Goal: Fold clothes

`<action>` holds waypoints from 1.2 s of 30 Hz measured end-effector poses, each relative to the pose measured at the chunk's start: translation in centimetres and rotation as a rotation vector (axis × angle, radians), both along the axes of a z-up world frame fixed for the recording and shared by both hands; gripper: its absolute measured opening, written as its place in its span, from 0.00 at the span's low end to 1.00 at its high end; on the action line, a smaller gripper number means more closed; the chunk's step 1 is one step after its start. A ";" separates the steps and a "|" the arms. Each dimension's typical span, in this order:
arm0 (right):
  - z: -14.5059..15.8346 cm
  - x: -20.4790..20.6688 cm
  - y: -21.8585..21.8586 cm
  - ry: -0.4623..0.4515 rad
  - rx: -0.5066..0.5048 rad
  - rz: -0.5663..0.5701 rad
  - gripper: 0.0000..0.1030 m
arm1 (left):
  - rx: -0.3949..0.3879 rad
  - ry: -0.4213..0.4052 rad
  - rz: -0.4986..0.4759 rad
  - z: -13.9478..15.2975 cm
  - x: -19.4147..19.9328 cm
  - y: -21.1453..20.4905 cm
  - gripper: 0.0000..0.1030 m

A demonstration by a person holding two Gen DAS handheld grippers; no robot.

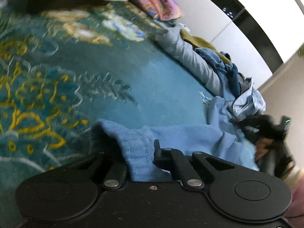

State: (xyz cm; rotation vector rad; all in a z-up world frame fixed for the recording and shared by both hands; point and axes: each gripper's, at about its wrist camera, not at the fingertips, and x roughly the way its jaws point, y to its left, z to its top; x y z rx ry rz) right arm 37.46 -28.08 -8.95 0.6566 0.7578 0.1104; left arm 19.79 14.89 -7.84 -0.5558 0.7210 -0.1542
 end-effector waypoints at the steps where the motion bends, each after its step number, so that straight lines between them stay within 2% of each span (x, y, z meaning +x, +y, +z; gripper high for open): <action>1: 0.9 -0.7 -1.4 -0.036 0.001 -0.031 0.02 | 0.006 -0.025 -0.009 0.5 0.4 -0.3 0.00; 6: 5.1 -5.7 -7.8 -0.207 -0.073 -0.172 0.02 | 0.081 -0.144 -0.082 3.7 3.3 -2.8 0.01; 9: 5.8 -9.6 -10.4 -0.254 -0.125 -0.238 0.02 | 0.127 -0.190 -0.110 4.9 4.9 -4.2 0.02; 11: 4.9 -11.1 -11.4 -0.216 -0.139 -0.247 0.02 | 0.172 -0.186 -0.111 4.5 6.2 -4.9 0.02; 13: 3.4 -11.7 -11.7 -0.148 -0.131 -0.242 0.02 | 0.201 -0.126 -0.095 3.3 7.7 -5.0 0.02; 17: 1.2 -12.2 -11.2 -0.047 -0.142 -0.206 0.03 | 0.205 0.001 -0.064 1.0 9.2 -4.2 0.06; 20: 1.0 -12.6 -11.5 -0.030 -0.123 -0.189 0.07 | 0.186 0.019 -0.079 0.3 8.2 -3.6 0.10; 21: 1.2 -12.7 -11.8 -0.039 -0.123 -0.195 0.10 | 0.166 0.019 -0.081 0.1 7.6 -3.3 0.15; 22: 1.5 -12.7 -12.0 -0.049 -0.128 -0.204 0.12 | 0.149 0.018 -0.075 0.0 7.1 -2.9 0.26; 25: 1.9 -11.4 -13.4 -0.047 -0.118 -0.235 0.23 | 0.096 0.013 -0.049 -0.2 5.8 -1.7 0.41; 28: 1.1 -8.3 -14.5 0.000 -0.113 -0.258 0.29 | 0.048 0.018 -0.027 -0.5 5.6 -1.3 0.45; 31: -0.4 -5.2 -15.1 0.052 -0.097 -0.287 0.29 | 0.059 0.018 -0.023 -0.4 5.9 -1.4 0.46; 34: -2.0 -3.0 -15.4 0.080 -0.074 -0.303 0.35 | 0.067 0.021 -0.013 -0.4 6.2 -1.3 0.50; 36: -2.8 -1.9 -15.5 0.089 -0.057 -0.308 0.35 | 0.076 0.024 -0.006 -0.5 6.3 -1.3 0.51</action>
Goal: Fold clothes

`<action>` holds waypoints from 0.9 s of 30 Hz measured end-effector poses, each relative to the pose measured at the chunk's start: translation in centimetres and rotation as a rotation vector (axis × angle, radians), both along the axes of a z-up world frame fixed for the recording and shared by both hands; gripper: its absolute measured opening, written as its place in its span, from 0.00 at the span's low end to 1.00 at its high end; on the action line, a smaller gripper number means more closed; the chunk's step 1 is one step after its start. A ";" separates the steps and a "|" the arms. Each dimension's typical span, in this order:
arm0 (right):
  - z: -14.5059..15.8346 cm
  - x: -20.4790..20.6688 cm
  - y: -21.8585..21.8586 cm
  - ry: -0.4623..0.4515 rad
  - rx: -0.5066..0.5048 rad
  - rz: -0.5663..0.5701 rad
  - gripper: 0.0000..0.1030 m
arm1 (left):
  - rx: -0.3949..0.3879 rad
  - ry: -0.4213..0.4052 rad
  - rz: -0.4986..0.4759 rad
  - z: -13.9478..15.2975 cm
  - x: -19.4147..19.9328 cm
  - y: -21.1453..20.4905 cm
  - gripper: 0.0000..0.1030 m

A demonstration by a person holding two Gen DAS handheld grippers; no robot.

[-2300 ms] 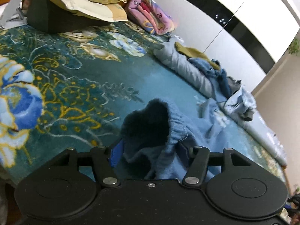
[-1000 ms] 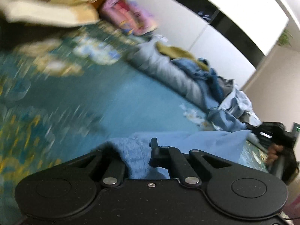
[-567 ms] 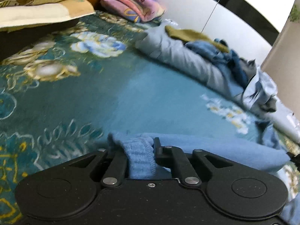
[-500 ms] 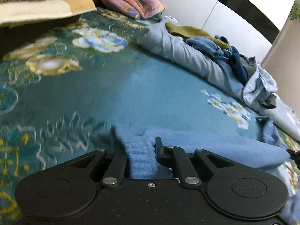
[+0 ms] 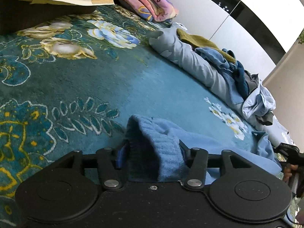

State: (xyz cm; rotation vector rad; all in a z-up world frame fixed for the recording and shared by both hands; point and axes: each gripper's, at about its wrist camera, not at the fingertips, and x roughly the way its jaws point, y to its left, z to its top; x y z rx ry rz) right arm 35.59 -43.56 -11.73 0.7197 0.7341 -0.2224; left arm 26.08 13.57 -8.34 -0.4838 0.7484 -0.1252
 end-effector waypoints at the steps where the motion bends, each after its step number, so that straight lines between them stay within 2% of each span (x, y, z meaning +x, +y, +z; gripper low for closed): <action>1: -0.1 0.3 0.0 -0.007 0.012 0.000 0.35 | 0.004 0.001 0.001 -0.1 0.1 0.0 0.51; 2: -0.3 0.6 0.0 -0.013 0.025 0.000 0.34 | 0.007 0.000 0.002 -0.2 0.1 0.0 0.51; 3: -0.4 0.9 0.0 -0.020 0.037 0.000 0.18 | 0.008 -0.002 0.003 -0.3 0.2 0.0 0.51; 4: -0.4 1.1 0.0 -0.025 0.047 0.004 0.07 | 0.010 -0.004 0.005 -0.3 0.2 -0.1 0.52; 5: 0.0 1.2 0.1 -0.032 0.044 0.012 0.02 | 0.009 -0.004 0.007 -0.4 0.3 -0.1 0.52; 9: 3.5 -0.1 -0.4 -0.157 -0.075 0.019 0.02 | 0.006 -0.009 0.020 -0.5 0.4 -0.2 0.53; 12: 7.2 -2.9 -2.5 -0.305 -0.220 -0.065 0.02 | 0.009 -0.020 0.022 -0.6 0.4 -0.3 0.55; 13: 7.7 -3.6 -3.1 -0.319 -0.245 -0.081 0.02 | 0.010 -0.022 0.020 -0.7 0.4 -0.4 0.58; 15: 7.6 -4.4 -4.4 -0.284 -0.251 -0.097 0.02 | 0.019 -0.030 0.020 -0.7 0.3 -0.7 0.60; 18: 5.5 -4.6 -5.3 -0.148 -0.262 -0.092 0.03 | 0.033 -0.024 0.020 -0.6 0.4 -1.0 0.61; 20: 4.4 -4.9 -5.8 -0.100 -0.240 -0.114 0.04 | 0.031 -0.012 0.019 -0.4 0.4 -1.0 0.61; 23: 4.5 -6.0 -6.7 -0.091 -0.160 -0.162 0.18 | 0.018 0.004 0.021 0.2 -0.1 -0.5 0.61; 25: 5.5 -7.2 -7.5 -0.110 -0.143 -0.181 0.24 | -0.003 0.002 0.031 0.8 -0.7 0.0 0.62; 27: 6.8 -8.6 -8.4 -0.135 -0.130 -0.192 0.34 | -0.024 -0.015 0.045 1.4 -1.7 0.7 0.65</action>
